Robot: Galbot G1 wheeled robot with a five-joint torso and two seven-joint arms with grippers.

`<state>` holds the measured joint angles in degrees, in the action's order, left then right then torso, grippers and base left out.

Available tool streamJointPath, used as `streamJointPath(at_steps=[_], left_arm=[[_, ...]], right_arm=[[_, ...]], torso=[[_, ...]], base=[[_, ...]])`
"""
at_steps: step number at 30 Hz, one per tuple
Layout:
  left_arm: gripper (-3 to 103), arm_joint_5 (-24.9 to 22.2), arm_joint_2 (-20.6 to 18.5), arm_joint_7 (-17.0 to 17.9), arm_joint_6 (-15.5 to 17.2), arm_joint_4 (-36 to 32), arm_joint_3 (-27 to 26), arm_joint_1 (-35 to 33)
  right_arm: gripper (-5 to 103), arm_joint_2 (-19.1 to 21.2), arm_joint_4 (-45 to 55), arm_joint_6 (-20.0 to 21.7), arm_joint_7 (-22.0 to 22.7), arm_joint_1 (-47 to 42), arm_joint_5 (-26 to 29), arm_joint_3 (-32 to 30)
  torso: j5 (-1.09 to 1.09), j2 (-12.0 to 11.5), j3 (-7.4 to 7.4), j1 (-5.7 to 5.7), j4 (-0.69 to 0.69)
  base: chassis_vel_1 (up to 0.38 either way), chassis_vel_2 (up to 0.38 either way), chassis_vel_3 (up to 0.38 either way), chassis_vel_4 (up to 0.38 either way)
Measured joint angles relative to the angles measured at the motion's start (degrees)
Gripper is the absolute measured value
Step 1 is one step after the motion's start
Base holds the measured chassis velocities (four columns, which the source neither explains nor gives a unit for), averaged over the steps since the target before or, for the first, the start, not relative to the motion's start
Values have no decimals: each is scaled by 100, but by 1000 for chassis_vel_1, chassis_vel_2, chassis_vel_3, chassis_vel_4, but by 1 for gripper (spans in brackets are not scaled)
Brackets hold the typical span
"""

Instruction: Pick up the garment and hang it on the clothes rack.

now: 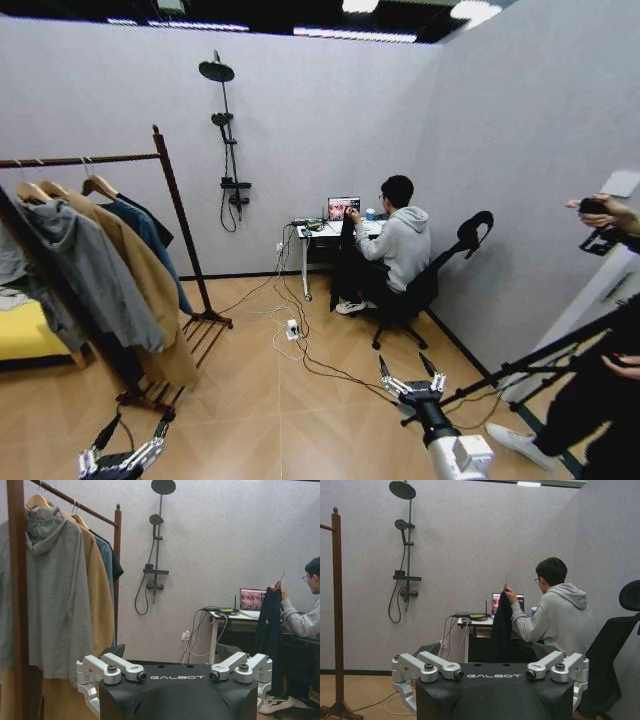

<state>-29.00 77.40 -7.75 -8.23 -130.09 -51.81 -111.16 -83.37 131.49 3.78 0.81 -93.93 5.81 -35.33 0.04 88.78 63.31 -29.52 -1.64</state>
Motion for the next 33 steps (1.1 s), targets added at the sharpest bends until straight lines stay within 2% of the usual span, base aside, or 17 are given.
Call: streamJointPath(at_steps=[2,4,17,21,24,33], left_arm=[[100,0,0,2,0,0,0,0],[100,0,0,2,0,0,0,0],[100,0,0,2,0,0,0,0],[100,0,0,1,0,0,0,0],[100,0,0,2,0,0,0,0],[100,0,0,2,0,0,0,0]], right_arm=[[100,0,0,0,2,0,-18,29],[100,1,0,1,2,4,-24,35],[100,18,-9,2,7,50,-83,117],[100,22,-94,-240,13,129,-91,168],[100,55,-124,-359,-10,200,-127,171],[100,134,-61,-309,-49,98,-94,132]], torso=[[-6,1,0,0,0],[-1,0,0,0,1],[-4,0,1,-1,0],[-3,3,-1,4,1],[-3,2,-1,3,-1],[-4,-1,1,-3,1]], base=[[200,-155,-148,213],[216,-147,-166,211],[170,-184,-177,183],[131,-130,-145,150],[47,-31,-64,62],[-13,10,8,-6]])
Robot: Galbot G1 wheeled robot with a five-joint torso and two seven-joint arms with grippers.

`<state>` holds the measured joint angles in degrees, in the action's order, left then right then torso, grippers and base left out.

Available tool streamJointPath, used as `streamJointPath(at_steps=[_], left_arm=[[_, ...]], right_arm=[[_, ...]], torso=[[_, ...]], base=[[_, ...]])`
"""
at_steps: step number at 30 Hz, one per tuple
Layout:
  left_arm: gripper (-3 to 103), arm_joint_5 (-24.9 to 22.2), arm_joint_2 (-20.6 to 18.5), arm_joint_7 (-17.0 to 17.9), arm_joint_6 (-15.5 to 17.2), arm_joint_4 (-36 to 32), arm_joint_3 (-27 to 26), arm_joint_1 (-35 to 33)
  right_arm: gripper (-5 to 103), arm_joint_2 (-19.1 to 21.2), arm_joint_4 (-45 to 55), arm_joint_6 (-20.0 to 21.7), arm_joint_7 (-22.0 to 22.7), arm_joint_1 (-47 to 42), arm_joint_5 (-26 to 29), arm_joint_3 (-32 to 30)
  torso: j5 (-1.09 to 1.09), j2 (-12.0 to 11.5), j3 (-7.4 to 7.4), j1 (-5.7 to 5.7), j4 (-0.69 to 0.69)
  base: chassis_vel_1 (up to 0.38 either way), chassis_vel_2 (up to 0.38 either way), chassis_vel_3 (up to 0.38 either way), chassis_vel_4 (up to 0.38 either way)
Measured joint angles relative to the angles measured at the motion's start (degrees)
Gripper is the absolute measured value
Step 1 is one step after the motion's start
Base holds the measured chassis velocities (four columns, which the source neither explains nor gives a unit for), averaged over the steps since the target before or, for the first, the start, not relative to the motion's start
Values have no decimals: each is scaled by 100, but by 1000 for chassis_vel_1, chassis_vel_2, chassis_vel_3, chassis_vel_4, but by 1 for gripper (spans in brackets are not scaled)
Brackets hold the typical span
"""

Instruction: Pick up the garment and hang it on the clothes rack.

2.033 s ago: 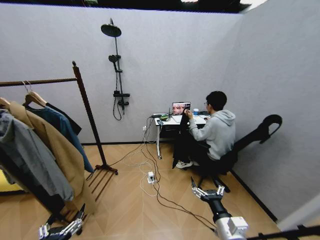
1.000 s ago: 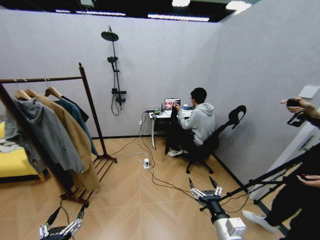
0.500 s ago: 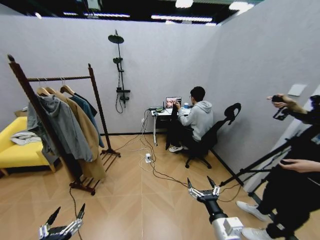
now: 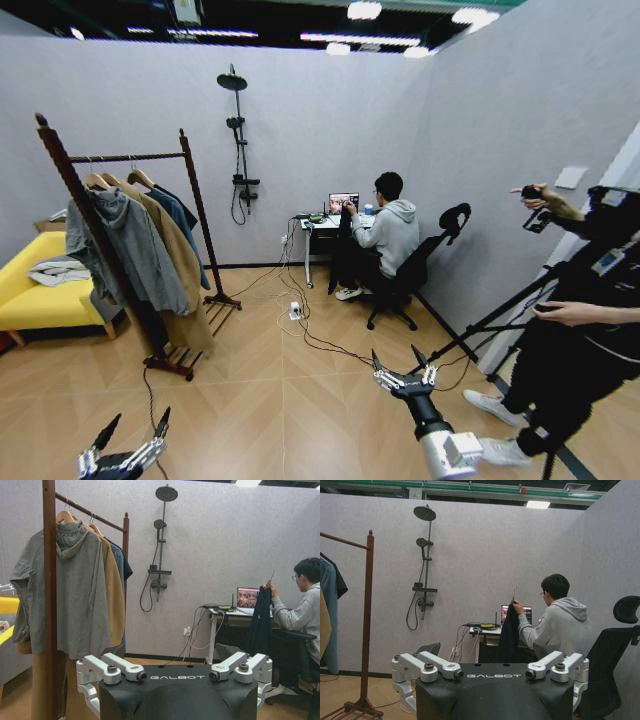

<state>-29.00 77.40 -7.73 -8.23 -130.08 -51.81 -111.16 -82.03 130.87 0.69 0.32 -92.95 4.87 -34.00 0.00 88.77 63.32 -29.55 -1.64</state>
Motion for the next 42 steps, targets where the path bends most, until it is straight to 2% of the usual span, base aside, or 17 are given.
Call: streamJointPath(at_steps=[23,30,34,42], left_arm=[[100,0,0,0,0,0,0,0],[100,0,0,0,0,0,0,0],[100,0,0,0,0,0,0,0],[100,0,0,0,0,0,0,0]], right_arm=[[100,-11,-84,-3,115,-37,194,-4],[100,-11,-172,-69,-10,-240,323,-65],[100,9,-175,71,-127,-288,568,-98],[100,59,-140,183,-168,-301,645,-212]], torso=[[1,1,-1,4,0],[0,1,-1,3,0],[1,1,-1,3,-1],[0,2,-1,3,0]], base=[[0,0,0,0],[0,0,0,0],[0,0,0,0],[0,0,0,0]])
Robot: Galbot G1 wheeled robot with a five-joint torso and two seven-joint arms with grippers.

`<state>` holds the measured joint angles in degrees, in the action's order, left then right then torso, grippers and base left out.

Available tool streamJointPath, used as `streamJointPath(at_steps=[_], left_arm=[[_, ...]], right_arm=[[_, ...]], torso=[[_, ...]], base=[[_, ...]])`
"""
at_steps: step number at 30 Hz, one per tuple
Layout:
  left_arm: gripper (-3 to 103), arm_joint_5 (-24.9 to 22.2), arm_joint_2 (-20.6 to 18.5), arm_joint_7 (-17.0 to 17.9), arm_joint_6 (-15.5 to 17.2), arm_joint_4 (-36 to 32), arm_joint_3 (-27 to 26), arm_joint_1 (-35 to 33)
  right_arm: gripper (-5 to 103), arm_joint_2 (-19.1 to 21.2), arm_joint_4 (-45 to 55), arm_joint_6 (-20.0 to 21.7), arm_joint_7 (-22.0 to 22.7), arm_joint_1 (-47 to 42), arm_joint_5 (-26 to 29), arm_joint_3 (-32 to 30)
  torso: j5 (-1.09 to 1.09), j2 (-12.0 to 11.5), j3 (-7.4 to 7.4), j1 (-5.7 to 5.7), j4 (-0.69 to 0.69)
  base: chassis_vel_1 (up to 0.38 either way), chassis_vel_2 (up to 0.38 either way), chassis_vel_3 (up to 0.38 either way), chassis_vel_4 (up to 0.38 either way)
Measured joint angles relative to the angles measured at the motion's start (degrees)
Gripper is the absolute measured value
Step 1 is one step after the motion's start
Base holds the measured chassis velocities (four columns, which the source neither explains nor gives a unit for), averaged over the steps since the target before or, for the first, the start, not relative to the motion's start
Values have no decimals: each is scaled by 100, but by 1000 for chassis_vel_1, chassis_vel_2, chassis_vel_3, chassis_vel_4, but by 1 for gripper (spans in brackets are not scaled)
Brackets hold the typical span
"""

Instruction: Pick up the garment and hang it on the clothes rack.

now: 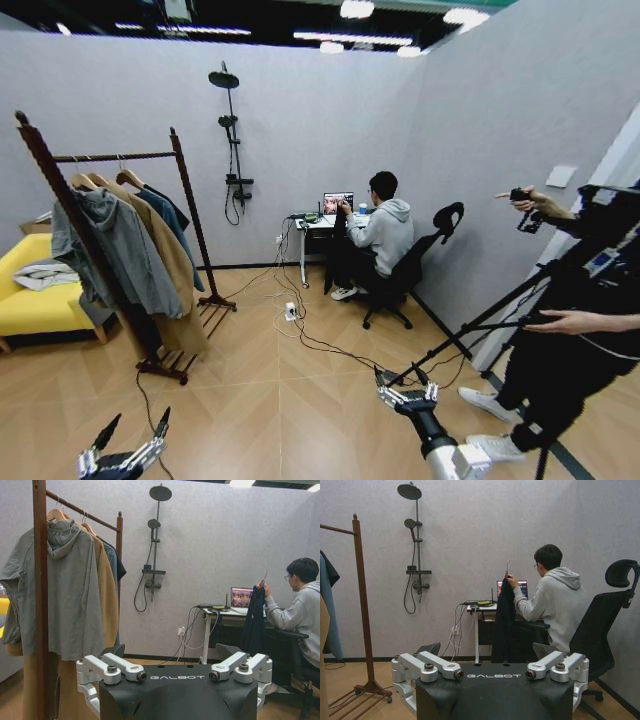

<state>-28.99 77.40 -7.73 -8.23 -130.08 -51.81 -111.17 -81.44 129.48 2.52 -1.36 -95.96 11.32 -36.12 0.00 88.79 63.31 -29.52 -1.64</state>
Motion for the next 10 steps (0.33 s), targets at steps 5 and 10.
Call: streamJointPath(at_steps=[5,10], left_arm=[[100,0,0,0,0,0,0,0],[100,0,0,0,0,0,0,0]], right_arm=[[100,6,-84,-15,-3,-44,1,-91],[100,23,-21,-5,-175,-132,198,-354]], torso=[[1,0,0,0,0],[1,0,0,0,0]], base=[[0,0,0,0],[0,0,0,0]])
